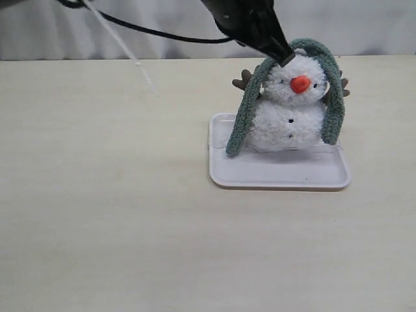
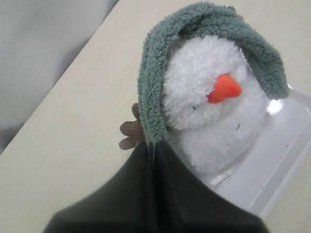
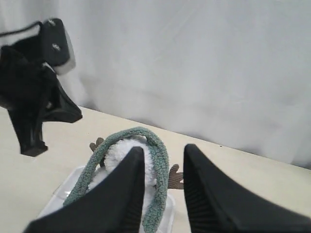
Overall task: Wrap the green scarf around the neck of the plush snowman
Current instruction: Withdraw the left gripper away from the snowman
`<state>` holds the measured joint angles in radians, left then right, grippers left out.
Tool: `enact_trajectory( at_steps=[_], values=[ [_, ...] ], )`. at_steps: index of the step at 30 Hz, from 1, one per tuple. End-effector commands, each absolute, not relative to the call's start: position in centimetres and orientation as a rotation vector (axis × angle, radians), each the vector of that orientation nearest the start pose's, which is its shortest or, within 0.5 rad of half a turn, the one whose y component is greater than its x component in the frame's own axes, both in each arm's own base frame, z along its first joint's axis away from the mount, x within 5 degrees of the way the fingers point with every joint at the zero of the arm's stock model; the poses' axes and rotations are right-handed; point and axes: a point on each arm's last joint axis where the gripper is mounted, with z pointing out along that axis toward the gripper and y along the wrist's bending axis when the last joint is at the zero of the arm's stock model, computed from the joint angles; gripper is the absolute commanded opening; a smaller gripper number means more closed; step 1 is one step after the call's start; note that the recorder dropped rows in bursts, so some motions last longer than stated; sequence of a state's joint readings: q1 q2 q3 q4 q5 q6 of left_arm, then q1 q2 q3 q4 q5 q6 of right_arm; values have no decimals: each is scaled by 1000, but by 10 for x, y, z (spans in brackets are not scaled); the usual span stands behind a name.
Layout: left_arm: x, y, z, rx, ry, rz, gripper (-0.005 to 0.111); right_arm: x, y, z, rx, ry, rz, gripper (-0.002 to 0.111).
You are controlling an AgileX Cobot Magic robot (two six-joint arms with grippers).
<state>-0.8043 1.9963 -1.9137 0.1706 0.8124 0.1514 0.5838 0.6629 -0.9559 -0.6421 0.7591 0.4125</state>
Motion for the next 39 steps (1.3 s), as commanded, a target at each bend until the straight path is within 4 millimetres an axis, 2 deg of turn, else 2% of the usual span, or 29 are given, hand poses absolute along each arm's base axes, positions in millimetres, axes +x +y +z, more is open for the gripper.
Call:
enact_trajectory(
  at_steps=[1, 2, 4, 6, 9, 13, 18, 23, 28, 36, 39],
  values=[
    [291, -298, 367, 1046, 1949, -245, 0, 102, 25, 417, -312, 1723, -1, 27],
    [282, -289, 374, 1017, 1926, -276, 0, 99, 24, 418, -312, 1702, 10, 27],
    [252, -260, 397, 945, 1821, -346, 0, 90, 19, 422, -300, 1655, 31, 27],
    [224, -231, 404, 909, 1722, -374, 0, 81, 14, 426, -289, 1610, 50, 27],
    [197, -205, 409, 874, 1642, -401, 0, 75, 10, 429, -282, 1577, 64, 27],
    [161, -167, 410, 828, 1544, -434, 0, 73, 9, 430, -279, 1565, 68, 27],
    [126, -131, 398, 792, 1471, -458, 0, 70, 8, 430, -270, 1563, 85, 27],
    [89, -91, 392, 784, 1576, -485, 0, 70, 8, 430, -270, 1563, 85, 27],
    [75, -77, 400, 758, 1526, -495, 0, 70, 8, 430, -270, 1563, 85, 27],
    [74, -75, 400, 755, 1514, -488, 0, 70, 8, 430, -270, 1563, 85, 27],
    [74, -75, 394, 753, 1507, -490, 0, 70, 8, 430, -270, 1563, 85, 27]
  ],
)
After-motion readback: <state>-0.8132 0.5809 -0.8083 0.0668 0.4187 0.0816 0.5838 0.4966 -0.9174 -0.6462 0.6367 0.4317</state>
